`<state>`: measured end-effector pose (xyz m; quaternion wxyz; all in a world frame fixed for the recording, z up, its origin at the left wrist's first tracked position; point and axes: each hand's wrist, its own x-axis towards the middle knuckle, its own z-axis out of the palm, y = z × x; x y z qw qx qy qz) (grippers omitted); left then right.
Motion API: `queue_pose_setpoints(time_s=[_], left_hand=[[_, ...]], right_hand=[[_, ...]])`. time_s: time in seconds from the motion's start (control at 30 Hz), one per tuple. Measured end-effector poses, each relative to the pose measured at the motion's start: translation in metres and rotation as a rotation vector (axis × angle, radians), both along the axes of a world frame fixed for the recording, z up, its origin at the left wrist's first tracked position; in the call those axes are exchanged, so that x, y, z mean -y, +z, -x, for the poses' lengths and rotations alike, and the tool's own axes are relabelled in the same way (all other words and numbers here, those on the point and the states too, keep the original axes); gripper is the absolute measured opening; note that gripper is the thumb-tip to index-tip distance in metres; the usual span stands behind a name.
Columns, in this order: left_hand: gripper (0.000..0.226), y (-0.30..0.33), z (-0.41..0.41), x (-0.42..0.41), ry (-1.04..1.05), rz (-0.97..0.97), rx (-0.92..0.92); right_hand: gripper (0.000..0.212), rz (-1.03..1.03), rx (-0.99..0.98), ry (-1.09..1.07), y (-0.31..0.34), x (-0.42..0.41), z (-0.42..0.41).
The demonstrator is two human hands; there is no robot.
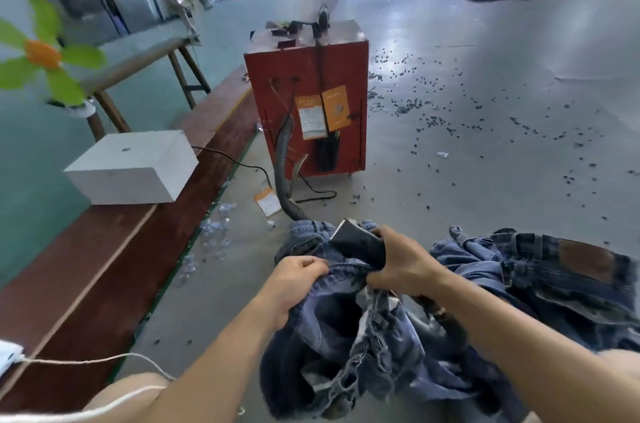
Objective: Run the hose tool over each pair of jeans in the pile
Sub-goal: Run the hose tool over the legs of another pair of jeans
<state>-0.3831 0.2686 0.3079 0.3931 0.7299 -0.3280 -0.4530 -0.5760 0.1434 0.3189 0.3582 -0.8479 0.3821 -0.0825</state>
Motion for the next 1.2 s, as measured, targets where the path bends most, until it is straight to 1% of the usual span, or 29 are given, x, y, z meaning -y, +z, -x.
queue_pose_setpoints(time_s=[0.07, 0.1, 0.17, 0.2, 0.27, 0.3, 0.33, 0.37, 0.43, 0.5, 0.57, 0.67, 0.77, 0.83, 0.9, 1.0, 1.2], left_hand=[[0.019, 0.008, -0.001, -0.006, -0.071, 0.000, 0.094], [0.019, 0.010, -0.001, -0.009, -0.106, -0.001, 0.103], [0.015, 0.017, 0.001, -0.018, -0.149, -0.017, 0.061], [0.017, 0.022, 0.003, -0.024, -0.172, -0.032, 0.026], [0.040, 0.026, 0.004, -0.032, -0.227, -0.046, -0.019], [0.047, 0.029, 0.005, -0.036, -0.233, -0.034, -0.038], [0.048, 0.033, 0.007, -0.039, -0.205, -0.009, -0.092], [0.044, 0.037, 0.008, -0.041, -0.150, 0.010, -0.183], [0.035, 0.042, 0.010, -0.042, -0.007, 0.050, -0.365], [0.029, 0.044, 0.008, -0.044, 0.101, 0.083, -0.467], [0.027, 0.047, 0.002, -0.049, 0.197, 0.089, -0.529], [0.033, 0.043, -0.002, -0.059, 0.278, 0.077, -0.627], [0.043, 0.031, -0.003, -0.066, 0.296, 0.034, -0.776], [0.045, 0.023, -0.003, -0.066, 0.317, 0.013, -0.794], [0.046, 0.017, -0.004, -0.063, 0.336, -0.001, -0.760], [0.046, 0.012, -0.003, -0.057, 0.339, -0.004, -0.741], [0.041, 0.004, -0.008, -0.033, 0.302, 0.002, -0.726]], right_hand=[[0.053, -0.098, 0.048, 0.077, 0.012, 0.002, 0.008], [0.049, -0.145, 0.055, 0.106, 0.016, 0.000, 0.012], [0.044, -0.193, 0.038, 0.144, 0.024, -0.003, 0.016], [0.044, -0.206, 0.030, 0.161, 0.027, -0.005, 0.017], [0.045, -0.190, 0.025, 0.175, 0.032, -0.007, 0.017], [0.046, -0.178, 0.035, 0.164, 0.034, -0.008, 0.016], [0.050, -0.173, 0.046, 0.136, 0.035, -0.009, 0.015], [0.052, -0.169, 0.054, 0.103, 0.034, -0.009, 0.012], [0.051, -0.146, 0.062, 0.038, 0.032, -0.010, 0.006], [0.047, -0.063, 0.046, -0.024, 0.036, -0.012, 0.002], [0.041, 0.020, 0.076, -0.065, 0.047, -0.011, 0.006], [0.028, 0.084, 0.137, -0.031, 0.071, -0.013, 0.025], [0.026, 0.132, 0.054, 0.079, 0.074, -0.033, 0.039], [0.029, 0.152, 0.031, 0.134, 0.063, -0.049, 0.042], [0.030, 0.150, -0.010, 0.172, 0.050, -0.060, 0.037], [0.023, 0.180, -0.081, 0.205, 0.038, -0.061, 0.020], [0.031, 0.233, -0.142, 0.149, 0.022, -0.039, -0.009]])
